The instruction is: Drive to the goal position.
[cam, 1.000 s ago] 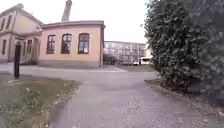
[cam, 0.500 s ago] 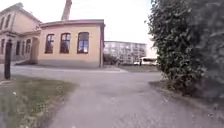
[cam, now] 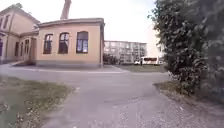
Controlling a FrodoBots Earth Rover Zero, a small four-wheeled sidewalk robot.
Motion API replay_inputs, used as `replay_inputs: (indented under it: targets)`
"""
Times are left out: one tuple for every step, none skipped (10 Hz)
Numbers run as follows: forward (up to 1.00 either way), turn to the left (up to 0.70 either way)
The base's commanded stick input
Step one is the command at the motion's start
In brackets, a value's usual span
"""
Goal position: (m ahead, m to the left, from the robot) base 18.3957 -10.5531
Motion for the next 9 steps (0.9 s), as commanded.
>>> replay_inputs:
  targets:
    - [0.85, 0.01]
    - [0.85, 0.01]
    - [0.85, 0.01]
    - [0.85, 0.01]
    - [0.85, 0.01]
    - [0.85, 0.01]
    - [0.85, 0.01]
    - [0.85, 0.01]
    - [0.85, 0.01]
